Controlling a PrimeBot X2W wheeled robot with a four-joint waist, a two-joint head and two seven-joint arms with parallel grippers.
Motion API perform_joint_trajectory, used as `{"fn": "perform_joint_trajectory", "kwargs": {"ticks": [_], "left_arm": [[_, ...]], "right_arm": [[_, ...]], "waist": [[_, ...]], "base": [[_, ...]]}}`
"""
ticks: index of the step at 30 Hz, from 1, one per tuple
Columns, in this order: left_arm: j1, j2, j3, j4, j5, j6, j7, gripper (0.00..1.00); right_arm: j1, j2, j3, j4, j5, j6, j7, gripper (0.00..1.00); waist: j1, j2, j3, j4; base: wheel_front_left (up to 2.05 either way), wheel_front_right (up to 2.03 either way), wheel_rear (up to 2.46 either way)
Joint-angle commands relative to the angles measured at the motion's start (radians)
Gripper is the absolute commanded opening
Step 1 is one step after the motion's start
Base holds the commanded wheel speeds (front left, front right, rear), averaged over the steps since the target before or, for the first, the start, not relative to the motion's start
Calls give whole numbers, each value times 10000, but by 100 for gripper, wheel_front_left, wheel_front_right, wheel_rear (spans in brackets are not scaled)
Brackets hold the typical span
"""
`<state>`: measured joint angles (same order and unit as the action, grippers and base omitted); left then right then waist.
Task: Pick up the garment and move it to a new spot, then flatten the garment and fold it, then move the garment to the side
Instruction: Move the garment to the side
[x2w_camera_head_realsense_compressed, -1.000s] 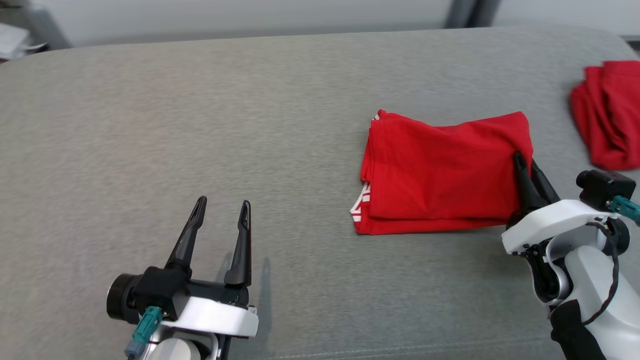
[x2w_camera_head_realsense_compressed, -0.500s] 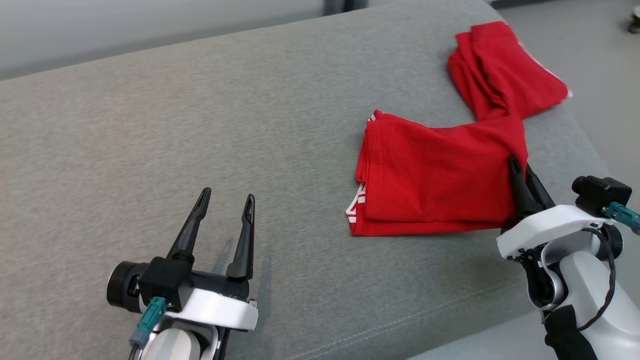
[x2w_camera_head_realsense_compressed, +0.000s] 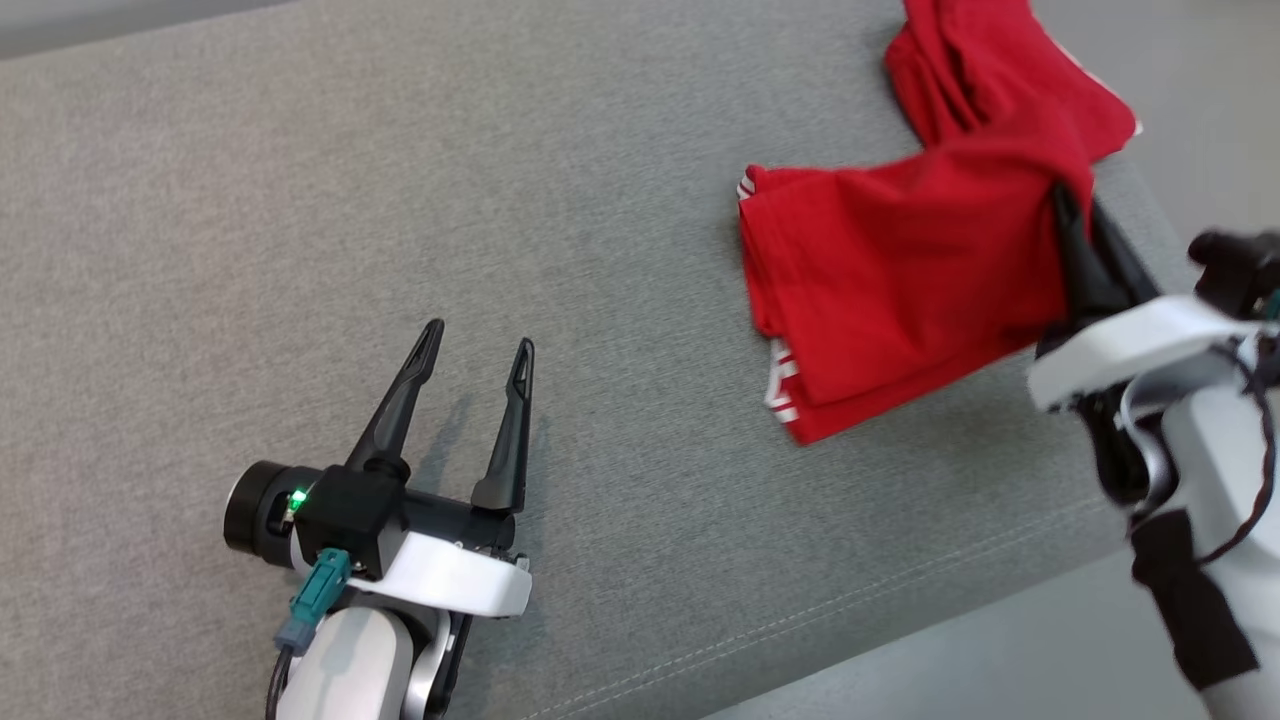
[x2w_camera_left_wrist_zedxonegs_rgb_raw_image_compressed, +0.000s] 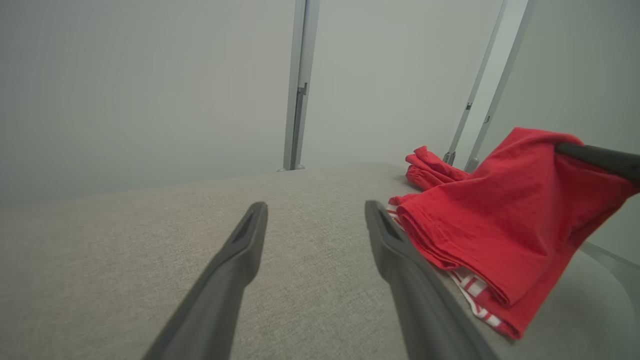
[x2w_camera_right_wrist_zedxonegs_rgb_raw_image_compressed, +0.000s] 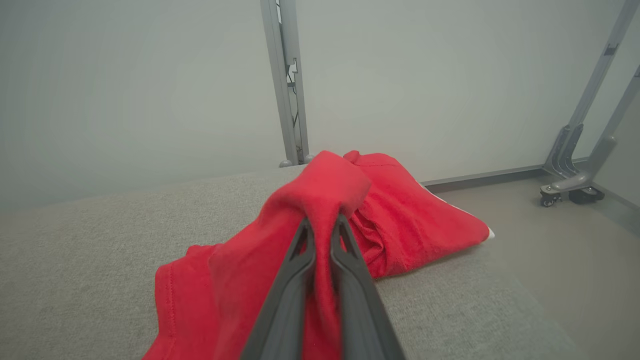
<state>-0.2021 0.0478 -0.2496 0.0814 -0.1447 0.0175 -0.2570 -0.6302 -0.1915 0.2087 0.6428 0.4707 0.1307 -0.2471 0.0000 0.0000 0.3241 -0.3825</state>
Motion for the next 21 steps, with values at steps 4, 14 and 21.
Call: {"fn": "perform_joint_trajectory", "kwargs": {"ticks": [4,14,21], "left_arm": [[-641,24,95,-225,307,-110,-48,100],[-1231,24,-62,-425,597,-175,-48,100],[-1430,86,-108,-496,912,-270,-48,100]], "right_arm": [[-1175,-675,365,-328,-331,0,-147,0],[-2911,-2085,186,201,-601,0,-147,0],[-3371,-2720,-914,635,-848,0,-147,0]], "waist": [[0,0,543,516],[0,0,1455,1093],[0,0,2062,1160]], "base": [[0,0,0],[0,0,0],[0,0,0]]}}
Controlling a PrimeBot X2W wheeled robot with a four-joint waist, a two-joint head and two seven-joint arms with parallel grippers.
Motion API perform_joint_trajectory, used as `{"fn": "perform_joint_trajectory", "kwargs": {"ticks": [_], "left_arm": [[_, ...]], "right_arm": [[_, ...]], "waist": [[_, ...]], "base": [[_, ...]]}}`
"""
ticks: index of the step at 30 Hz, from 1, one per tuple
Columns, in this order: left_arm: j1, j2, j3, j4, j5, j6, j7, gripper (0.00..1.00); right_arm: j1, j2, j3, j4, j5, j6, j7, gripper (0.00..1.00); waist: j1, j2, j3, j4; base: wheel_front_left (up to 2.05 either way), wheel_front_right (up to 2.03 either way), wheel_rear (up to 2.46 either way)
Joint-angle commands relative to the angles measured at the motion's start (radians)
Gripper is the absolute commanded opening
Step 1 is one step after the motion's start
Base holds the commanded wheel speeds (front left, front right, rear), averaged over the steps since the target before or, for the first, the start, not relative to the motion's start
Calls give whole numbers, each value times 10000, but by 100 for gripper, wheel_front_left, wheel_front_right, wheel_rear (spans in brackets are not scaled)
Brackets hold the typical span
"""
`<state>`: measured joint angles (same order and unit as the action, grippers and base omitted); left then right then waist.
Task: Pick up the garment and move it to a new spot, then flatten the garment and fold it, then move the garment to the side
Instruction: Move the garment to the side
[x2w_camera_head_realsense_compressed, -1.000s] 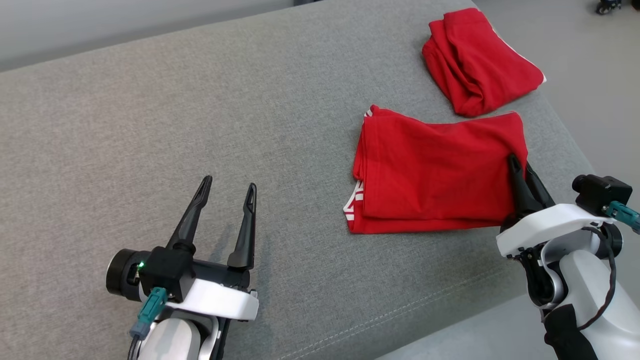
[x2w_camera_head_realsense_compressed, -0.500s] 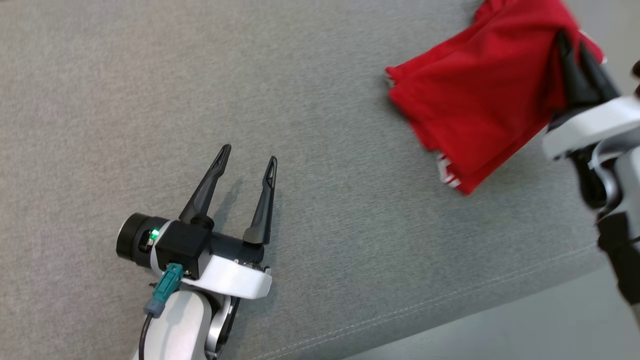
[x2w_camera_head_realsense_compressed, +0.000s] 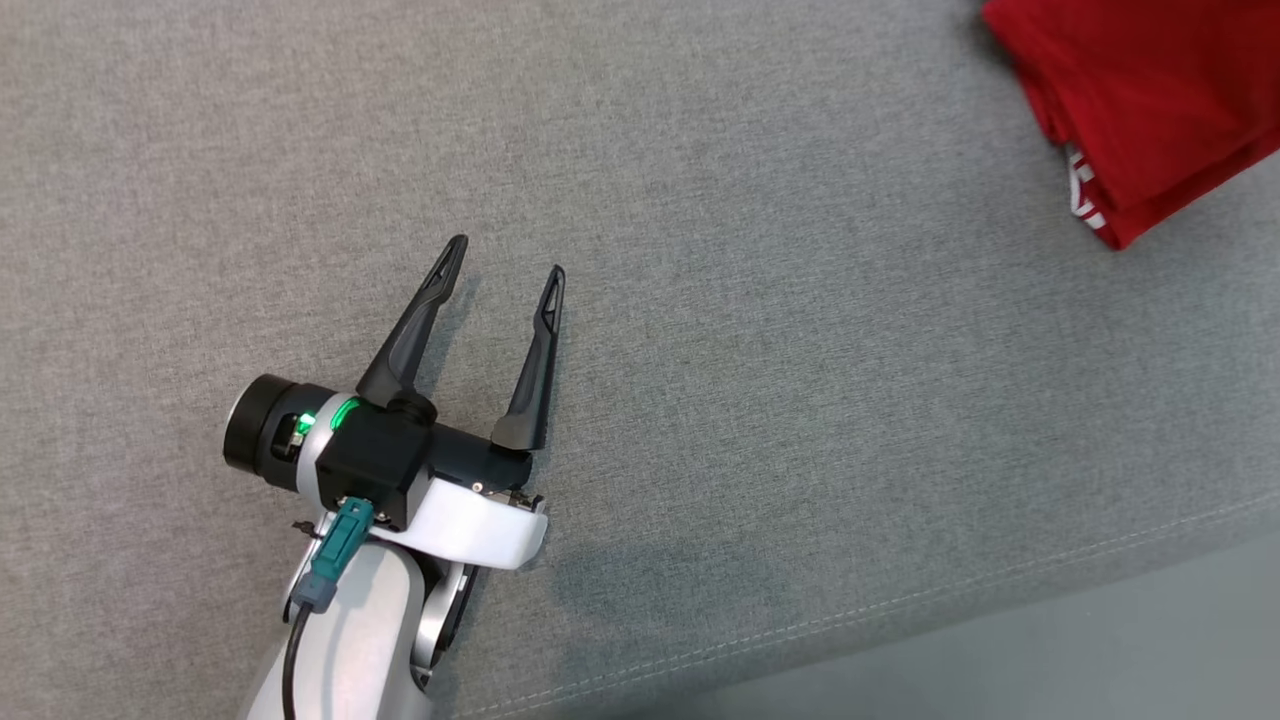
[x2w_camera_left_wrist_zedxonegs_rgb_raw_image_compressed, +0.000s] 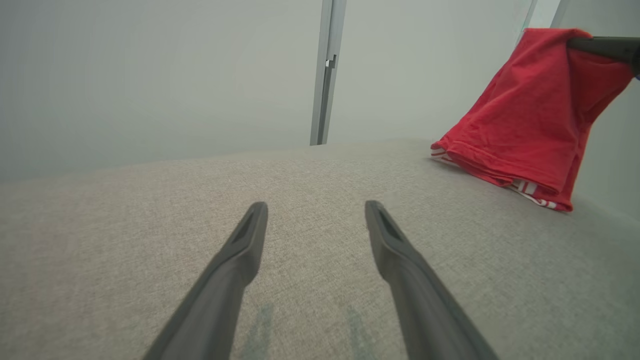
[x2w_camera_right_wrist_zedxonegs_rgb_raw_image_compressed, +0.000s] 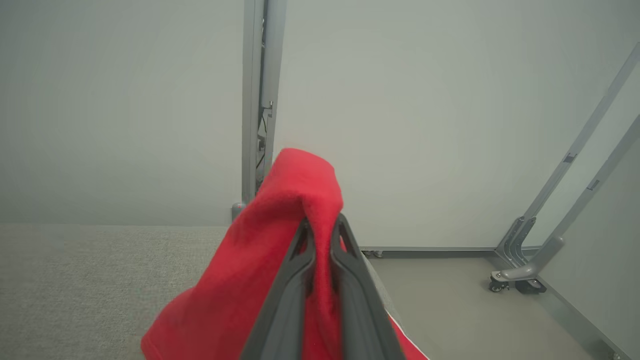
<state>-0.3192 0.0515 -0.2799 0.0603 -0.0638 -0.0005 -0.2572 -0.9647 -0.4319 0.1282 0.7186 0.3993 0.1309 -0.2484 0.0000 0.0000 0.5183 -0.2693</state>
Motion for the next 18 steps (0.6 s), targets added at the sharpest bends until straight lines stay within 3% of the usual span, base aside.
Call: {"fn": "perform_joint_trajectory", "kwargs": {"ticks": [1,7,17,18], "left_arm": [[-293,55,178,-287,135,-98,-46,100],[-431,116,91,-302,258,-153,-46,100],[-662,163,12,-361,308,-166,-46,100],[-673,161,-8,-357,306,-169,-46,100]], "right_arm": [[-50,-351,-306,-32,-203,-2,-134,0],[-118,-360,-1085,643,-660,-2,-134,0],[-718,-301,-2670,2149,-2834,-2,-134,0],[-770,-291,-2862,2308,-3067,-2,-134,17]], "waist": [[0,0,181,39],[0,0,453,98],[0,0,713,404],[0,0,712,437]], "base": [[0,0,0],[0,0,0],[0,0,0],[0,0,0]]}}
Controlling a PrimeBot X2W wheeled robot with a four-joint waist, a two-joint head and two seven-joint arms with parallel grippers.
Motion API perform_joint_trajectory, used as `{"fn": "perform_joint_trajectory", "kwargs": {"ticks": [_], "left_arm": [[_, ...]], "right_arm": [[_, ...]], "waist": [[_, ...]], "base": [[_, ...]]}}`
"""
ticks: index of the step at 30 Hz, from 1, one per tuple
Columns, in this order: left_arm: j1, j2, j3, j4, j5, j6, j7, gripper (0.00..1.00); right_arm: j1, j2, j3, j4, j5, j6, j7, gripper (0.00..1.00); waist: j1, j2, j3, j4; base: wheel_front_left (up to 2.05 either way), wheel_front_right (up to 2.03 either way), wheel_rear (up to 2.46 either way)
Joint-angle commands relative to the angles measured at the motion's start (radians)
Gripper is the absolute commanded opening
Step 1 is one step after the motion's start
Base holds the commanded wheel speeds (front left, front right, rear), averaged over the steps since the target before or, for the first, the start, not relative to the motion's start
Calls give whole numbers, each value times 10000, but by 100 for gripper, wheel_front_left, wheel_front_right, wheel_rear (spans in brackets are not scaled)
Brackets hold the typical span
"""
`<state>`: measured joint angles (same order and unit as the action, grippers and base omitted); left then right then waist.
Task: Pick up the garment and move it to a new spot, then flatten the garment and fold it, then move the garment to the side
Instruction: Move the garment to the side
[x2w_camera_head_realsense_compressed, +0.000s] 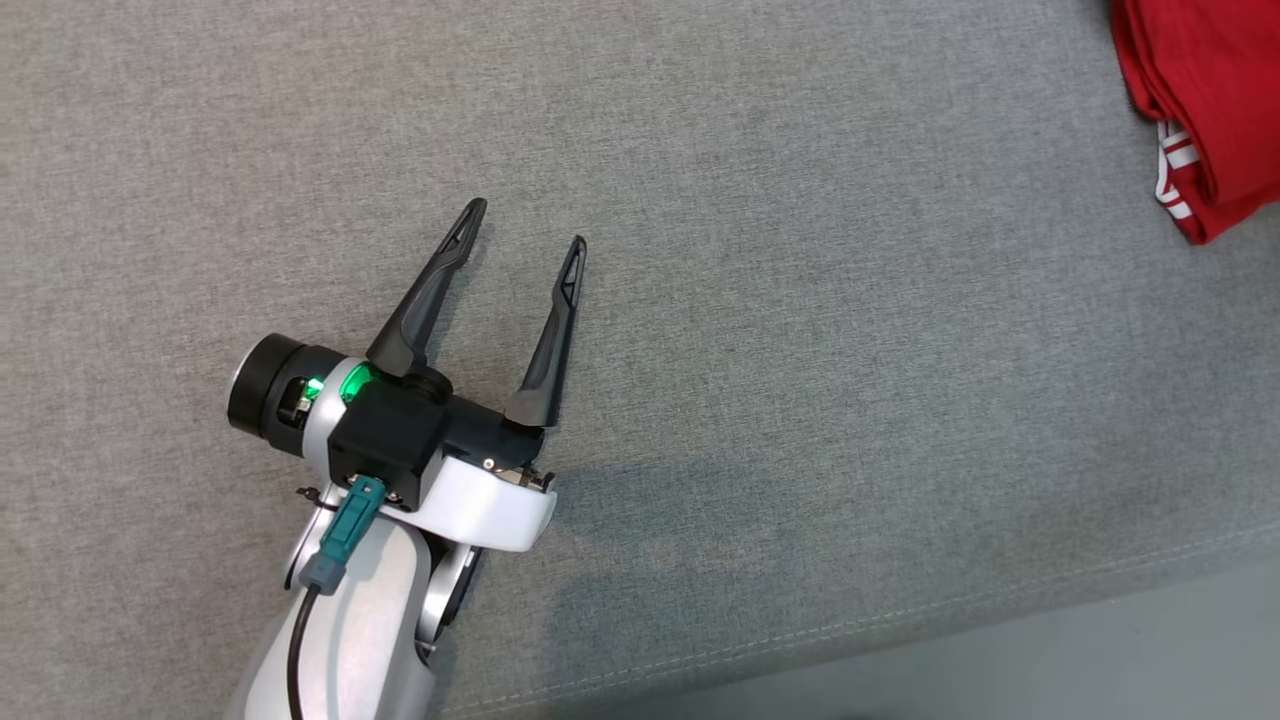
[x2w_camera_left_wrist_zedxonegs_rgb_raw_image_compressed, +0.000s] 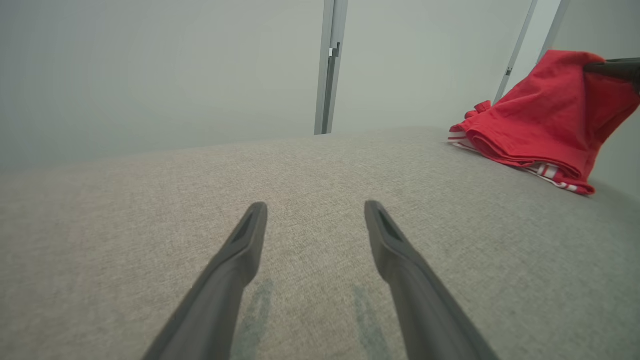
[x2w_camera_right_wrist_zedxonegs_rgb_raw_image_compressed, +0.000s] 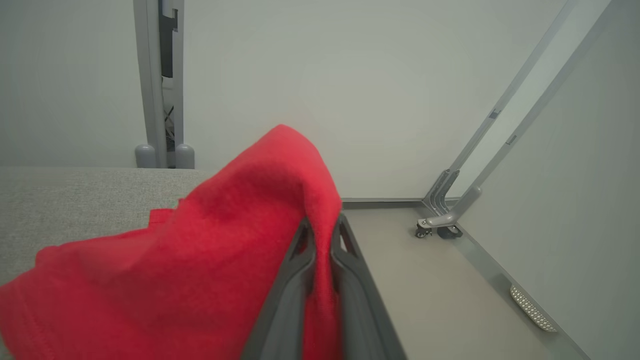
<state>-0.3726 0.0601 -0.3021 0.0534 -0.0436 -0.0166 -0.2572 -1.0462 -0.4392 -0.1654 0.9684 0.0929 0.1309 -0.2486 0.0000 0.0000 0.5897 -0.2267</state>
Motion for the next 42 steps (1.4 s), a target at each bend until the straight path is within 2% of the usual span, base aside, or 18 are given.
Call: {"fn": "perform_joint_trajectory", "kwargs": {"ticks": [1,2,3,6,9,14,20,28,36,42], "left_arm": [[-148,72,198,-282,102,-8,-46,100],[-157,70,182,-276,98,-6,-46,100],[-165,67,171,-274,92,-1,-46,100],[-175,60,163,-278,71,32,-46,100],[-155,54,173,-259,35,69,-46,100],[-44,25,218,-243,-116,180,-46,100],[119,-18,353,-253,-401,330,-46,100],[459,-69,654,-165,-865,694,-46,100],[837,-91,992,309,-1450,1103,-46,100],[1232,-96,1230,346,-1738,1418,-46,100]], "right_arm": [[-4,-215,-144,-29,-232,-2,-132,38],[-41,-236,-374,118,-497,-2,-132,88],[-70,-273,-598,217,-815,-2,-132,100],[-123,-265,-1482,256,-1816,-2,-132,100],[-82,157,-2180,-170,-2659,-2,-132,100],[147,1229,-2160,-735,-2733,-2,-132,100],[662,2056,-788,-1226,-1534,-2,-132,100],[1591,2284,1425,-2226,447,-2,-132,100],[2750,2502,2729,-3282,1016,-2,-132,100],[3849,2758,3275,-3995,1093,-2,-132,100]], "waist": [[0,0,-5,41],[0,0,-7,72],[0,0,-11,100],[0,0,-29,156],[0,0,-116,192],[0,0,-438,227],[0,0,-923,291],[0,0,-1813,574],[0,0,-2814,868],[0,0,-3780,1073]], "base": [[0,0,0],[0,0,0],[0,0,0],[0,0,0],[0,0,0],[0,0,0],[0,0,0],[0,0,0],[0,0,0],[0,0,0]]}}
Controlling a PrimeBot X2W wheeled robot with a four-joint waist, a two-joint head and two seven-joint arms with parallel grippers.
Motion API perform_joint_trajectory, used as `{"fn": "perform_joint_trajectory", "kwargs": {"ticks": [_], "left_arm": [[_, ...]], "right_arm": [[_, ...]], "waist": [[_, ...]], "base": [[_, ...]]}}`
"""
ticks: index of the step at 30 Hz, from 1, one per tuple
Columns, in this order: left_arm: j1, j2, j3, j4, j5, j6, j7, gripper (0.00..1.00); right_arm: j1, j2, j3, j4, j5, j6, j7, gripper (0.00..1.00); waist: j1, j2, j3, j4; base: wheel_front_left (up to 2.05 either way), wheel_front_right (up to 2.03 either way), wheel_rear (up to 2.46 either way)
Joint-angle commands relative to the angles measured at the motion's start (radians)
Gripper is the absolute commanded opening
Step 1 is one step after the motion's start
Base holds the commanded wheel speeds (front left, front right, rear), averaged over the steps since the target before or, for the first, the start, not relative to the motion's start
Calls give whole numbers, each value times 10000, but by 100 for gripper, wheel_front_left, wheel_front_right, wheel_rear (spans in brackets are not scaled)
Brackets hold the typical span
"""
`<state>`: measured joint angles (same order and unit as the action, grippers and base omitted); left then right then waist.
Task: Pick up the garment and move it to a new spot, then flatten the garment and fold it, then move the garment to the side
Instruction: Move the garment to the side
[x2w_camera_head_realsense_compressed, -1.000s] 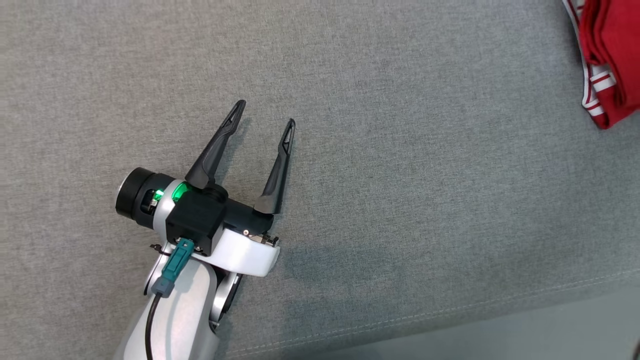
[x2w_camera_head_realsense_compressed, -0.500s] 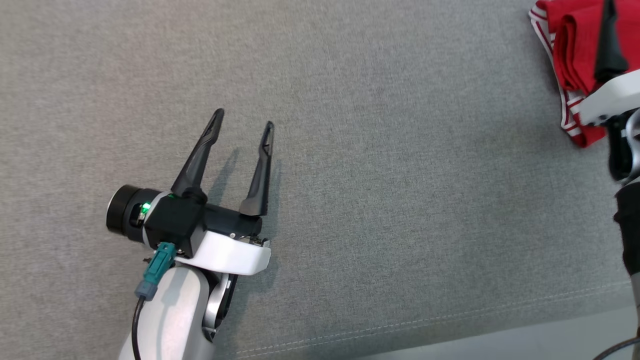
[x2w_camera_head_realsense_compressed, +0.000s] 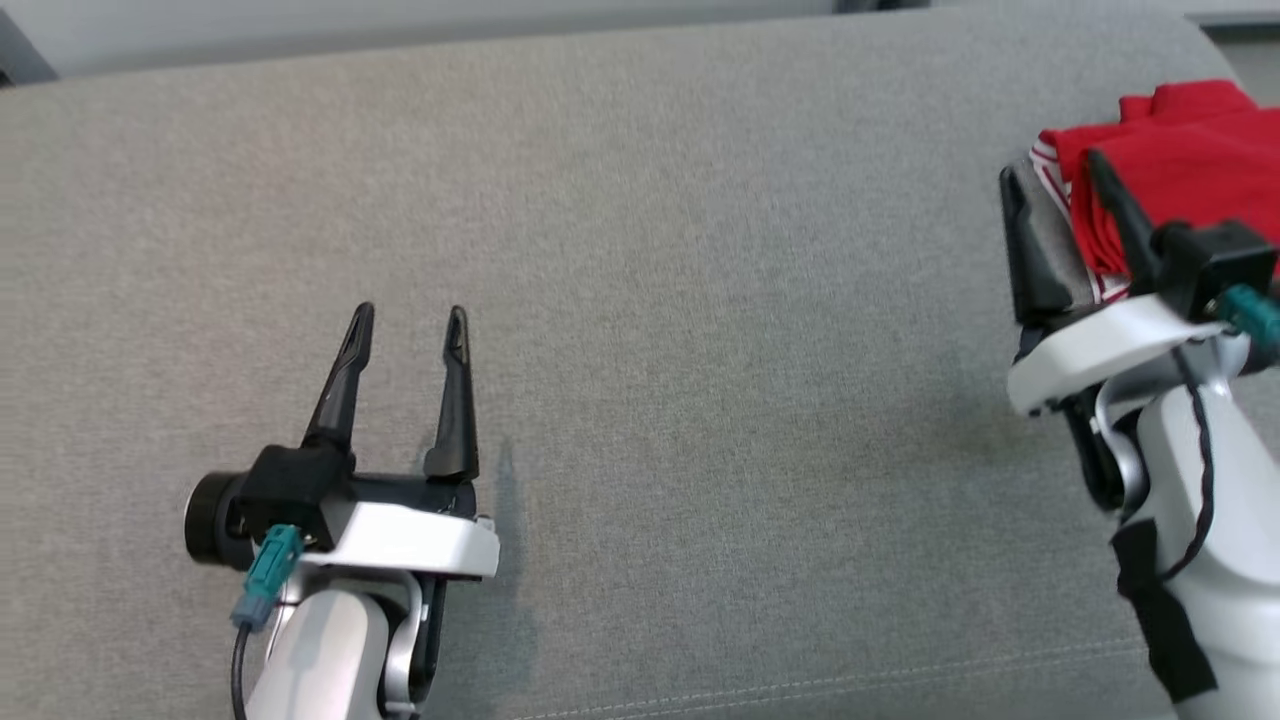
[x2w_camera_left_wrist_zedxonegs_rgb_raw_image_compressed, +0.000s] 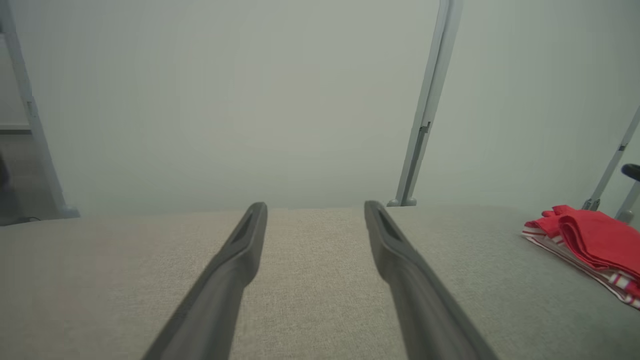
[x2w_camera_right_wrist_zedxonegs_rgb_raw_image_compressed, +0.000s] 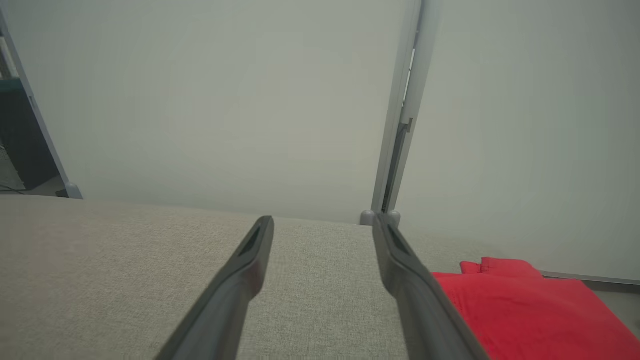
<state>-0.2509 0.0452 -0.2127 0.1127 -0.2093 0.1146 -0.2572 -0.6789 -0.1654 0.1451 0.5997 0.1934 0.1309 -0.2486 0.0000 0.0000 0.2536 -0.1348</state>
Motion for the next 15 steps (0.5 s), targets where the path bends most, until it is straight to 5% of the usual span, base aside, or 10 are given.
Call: {"fn": "perform_joint_trajectory", "kwargs": {"ticks": [1,15], "left_arm": [[110,53,403,-261,-125,163,-46,100],[1860,52,1170,-749,-547,263,-46,100]], "right_arm": [[383,75,221,-430,110,-2,-132,100],[3583,330,20,-2649,184,-2,-132,100]], "waist": [[0,0,-583,179],[0,0,-2364,535]], "base": [[0,0,0],[0,0,0]]}}
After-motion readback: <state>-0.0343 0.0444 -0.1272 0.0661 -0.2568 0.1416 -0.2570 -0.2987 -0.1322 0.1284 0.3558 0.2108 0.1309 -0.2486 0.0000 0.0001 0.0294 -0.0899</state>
